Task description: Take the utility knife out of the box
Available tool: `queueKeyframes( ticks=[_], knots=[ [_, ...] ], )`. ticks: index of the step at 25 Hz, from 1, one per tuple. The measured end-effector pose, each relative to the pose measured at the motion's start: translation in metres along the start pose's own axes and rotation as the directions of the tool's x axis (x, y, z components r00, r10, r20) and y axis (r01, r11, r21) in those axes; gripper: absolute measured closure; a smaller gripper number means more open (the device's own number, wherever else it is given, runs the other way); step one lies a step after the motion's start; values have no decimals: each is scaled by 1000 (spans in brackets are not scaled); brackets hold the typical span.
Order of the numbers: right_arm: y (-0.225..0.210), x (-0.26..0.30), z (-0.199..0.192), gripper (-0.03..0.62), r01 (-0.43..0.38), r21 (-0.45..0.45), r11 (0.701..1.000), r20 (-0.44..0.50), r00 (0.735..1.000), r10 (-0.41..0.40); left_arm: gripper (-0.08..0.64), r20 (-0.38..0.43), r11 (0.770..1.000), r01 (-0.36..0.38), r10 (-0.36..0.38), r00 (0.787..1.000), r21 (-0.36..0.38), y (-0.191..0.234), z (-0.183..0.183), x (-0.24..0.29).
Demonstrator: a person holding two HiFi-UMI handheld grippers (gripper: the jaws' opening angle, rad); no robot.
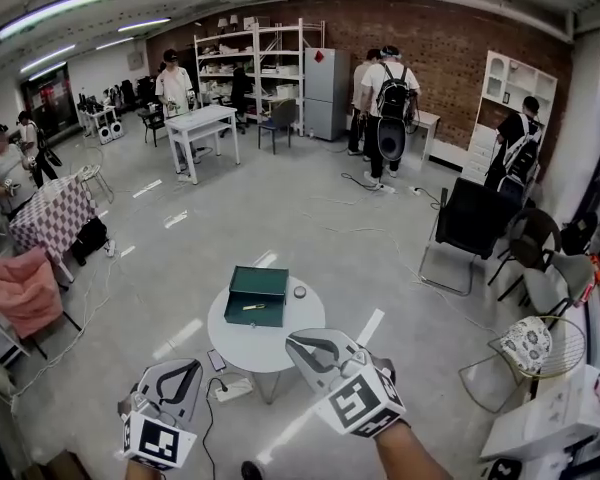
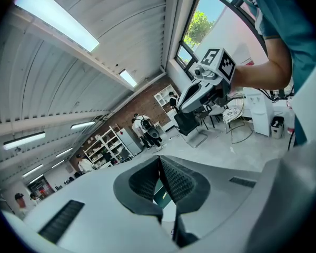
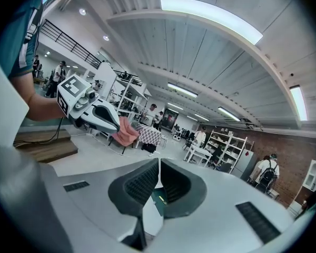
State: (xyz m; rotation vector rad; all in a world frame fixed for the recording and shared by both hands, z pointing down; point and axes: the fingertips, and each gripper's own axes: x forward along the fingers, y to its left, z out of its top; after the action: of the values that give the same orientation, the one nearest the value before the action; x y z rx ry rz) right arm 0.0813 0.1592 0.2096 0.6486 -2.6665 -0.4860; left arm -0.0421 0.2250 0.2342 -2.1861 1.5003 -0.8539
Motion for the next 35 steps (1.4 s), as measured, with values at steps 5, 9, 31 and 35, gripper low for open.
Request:
queueKeyframes(
  ticks=[5,9,31,35],
  knots=[
    [-18,18,-6,552,34,-5,999,-40,999,-34,541,47,999,40,-40,998,5,18,-5,36],
    [-40,36,-4,552,85,-3,996,-82,993,-85,541,112,996,87,-89,990,19,44,-1,74],
    [-127,180,-3,552,287,38,957,-214,938,-273,541,241,956,279,-292,925,91,176,-53,218],
    [-133,192,0,552,323,36,946,-231,923,-307,541,263,950,295,-312,913,103,190,-60,229]
  ],
)
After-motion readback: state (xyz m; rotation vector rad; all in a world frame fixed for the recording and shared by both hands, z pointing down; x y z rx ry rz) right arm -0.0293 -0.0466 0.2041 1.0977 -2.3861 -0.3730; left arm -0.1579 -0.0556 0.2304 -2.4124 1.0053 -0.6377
